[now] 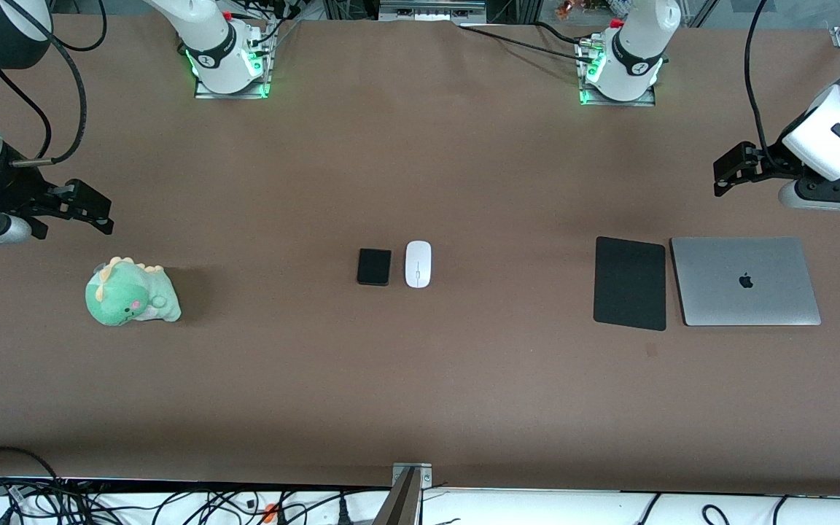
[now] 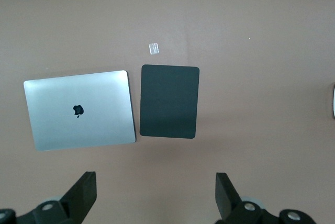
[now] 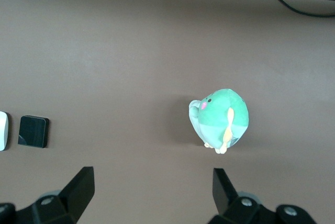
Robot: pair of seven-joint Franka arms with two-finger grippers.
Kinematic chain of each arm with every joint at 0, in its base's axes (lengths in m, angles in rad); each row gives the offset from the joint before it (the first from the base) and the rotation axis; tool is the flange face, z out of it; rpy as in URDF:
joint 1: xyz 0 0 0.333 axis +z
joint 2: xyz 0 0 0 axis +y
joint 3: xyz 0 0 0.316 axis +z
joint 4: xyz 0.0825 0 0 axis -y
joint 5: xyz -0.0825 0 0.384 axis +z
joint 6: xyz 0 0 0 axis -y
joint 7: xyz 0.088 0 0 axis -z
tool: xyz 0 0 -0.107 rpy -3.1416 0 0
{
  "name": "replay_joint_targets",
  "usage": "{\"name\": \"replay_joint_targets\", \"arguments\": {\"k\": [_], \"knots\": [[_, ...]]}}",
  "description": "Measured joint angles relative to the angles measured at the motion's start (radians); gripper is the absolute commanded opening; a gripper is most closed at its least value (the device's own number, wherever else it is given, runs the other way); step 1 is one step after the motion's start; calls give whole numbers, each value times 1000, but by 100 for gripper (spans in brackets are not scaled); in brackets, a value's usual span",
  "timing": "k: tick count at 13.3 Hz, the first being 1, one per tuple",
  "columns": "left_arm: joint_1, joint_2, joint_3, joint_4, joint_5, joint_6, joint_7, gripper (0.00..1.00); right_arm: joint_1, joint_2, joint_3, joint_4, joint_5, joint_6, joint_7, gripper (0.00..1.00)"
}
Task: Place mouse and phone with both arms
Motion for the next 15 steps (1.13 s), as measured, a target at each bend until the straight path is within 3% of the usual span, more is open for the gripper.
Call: {"name": "replay_joint_targets", "arguments": {"k": [8,15], "knots": [[0,1,0,0,0,-3,0,100,0,-3,1,0,0,-3,0,100],[0,12,-1,0,0,-97,-2,100,10,-5,3,0,0,-4,0,100]]}}
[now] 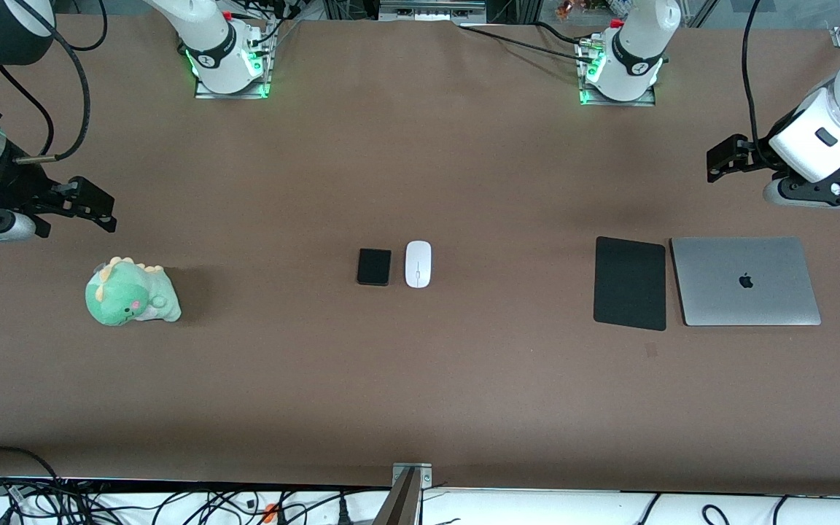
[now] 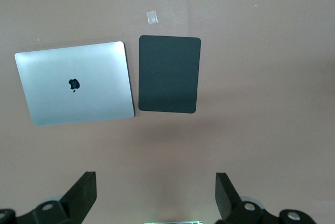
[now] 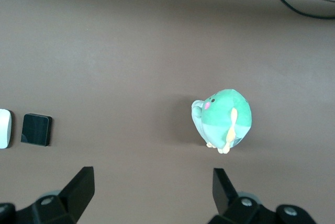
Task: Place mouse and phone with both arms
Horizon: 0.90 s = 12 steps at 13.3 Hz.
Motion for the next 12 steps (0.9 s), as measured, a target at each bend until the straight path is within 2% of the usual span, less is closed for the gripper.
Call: {"name": "replay_joint_targets", "arguments": {"k": [5,7,12], "knots": [[-13,29,-12,1,-23,37,0,100,1,0,-1,0,0,0,0,100],[-30,72,-20,8,-47,45,0,100,1,0,-2,0,-1,0,0,100],[-153,329,-31,117,-56,246,-29,100,1,0,-2,0,-1,0,0,100]]}}
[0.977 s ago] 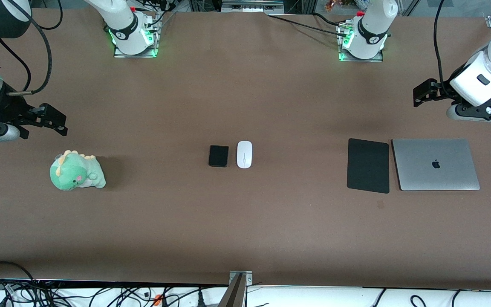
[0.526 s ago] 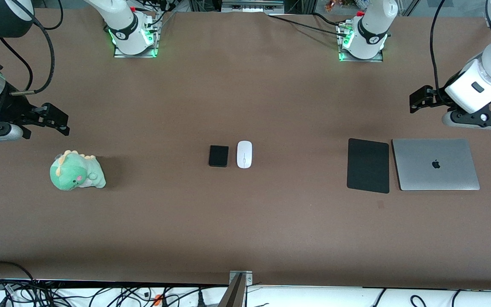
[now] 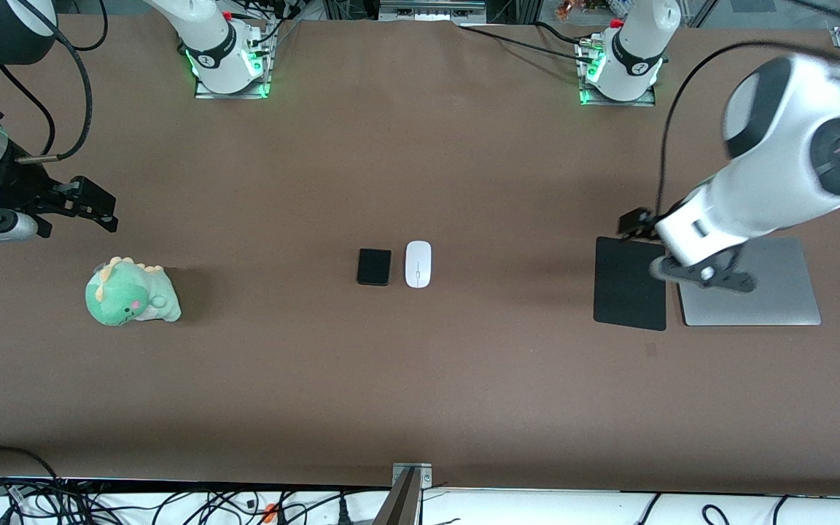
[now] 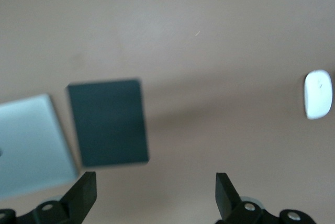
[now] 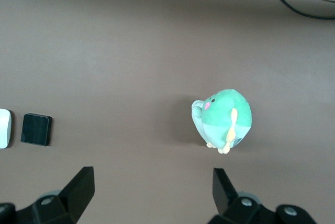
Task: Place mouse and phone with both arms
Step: 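Move the left gripper over the white mouse, then grasp the white mouse with the left gripper while the right gripper moves out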
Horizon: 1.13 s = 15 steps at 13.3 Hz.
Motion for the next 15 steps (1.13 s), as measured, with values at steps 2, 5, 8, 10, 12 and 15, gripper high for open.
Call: {"name": "replay_joint_targets", "arguments": {"k": [2,5,8,10,12,15], "knots": [[-84,81,-4,15,0,139,-67,100,0,0,0,0,0,1,0,100],[-219,170,-5,20,0,290,-239,100,0,0,0,0,0,1,0,100],[-339,233,-4,22,50,348,-409,100,0,0,0,0,0,1,0,100],[-411,260,-4,20,137,357,-494,100,0,0,0,0,0,1,0,100],[-460,281,-3,18,149,378,-554,100,0,0,0,0,0,1,0,100],[-496,307,-1,14,157,476,-657,100,1,1,1,-1,0,0,0,100]]}}
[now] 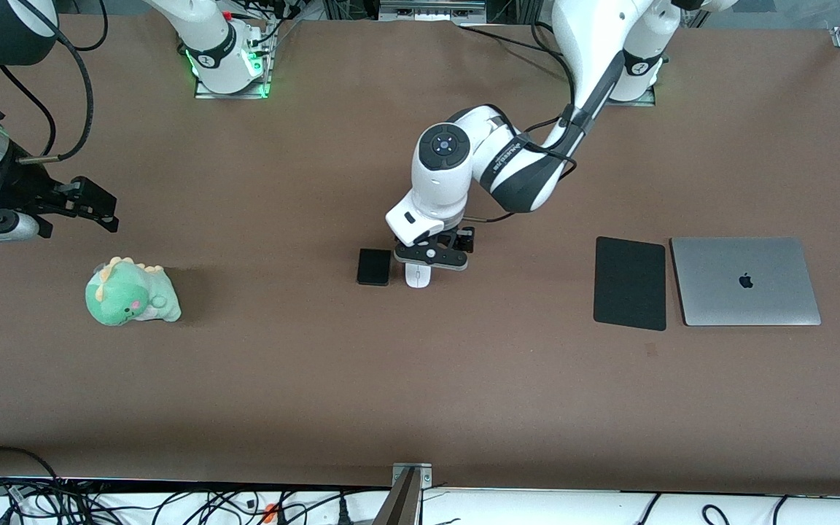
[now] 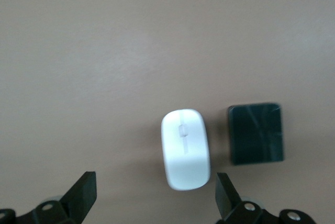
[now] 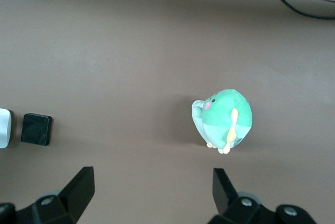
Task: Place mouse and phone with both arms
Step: 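Grasp the white mouse with the left gripper while the right gripper moves out, then carry the mouse to the black pad while the right gripper reaches the phone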
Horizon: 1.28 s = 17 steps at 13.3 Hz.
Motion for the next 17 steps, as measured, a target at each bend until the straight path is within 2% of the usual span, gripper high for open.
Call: {"name": "replay_joint_targets", "arguments": {"k": [5,14,15,16,17], "knots": [[1,126,15,-15,3,205,-30,100,24,9,2,-1,-21,-2,0,100],[-30,186,13,-41,42,279,-33,100,89,66,4,-12,-23,-83,0,100],[-30,191,13,-48,42,288,-33,81,89,74,4,-12,-23,-84,0,100],[-30,195,13,-51,42,295,-34,57,89,83,4,-13,-23,-85,0,100],[-30,195,14,-52,42,296,-34,40,89,92,3,-13,-24,-86,-1,100]]}}
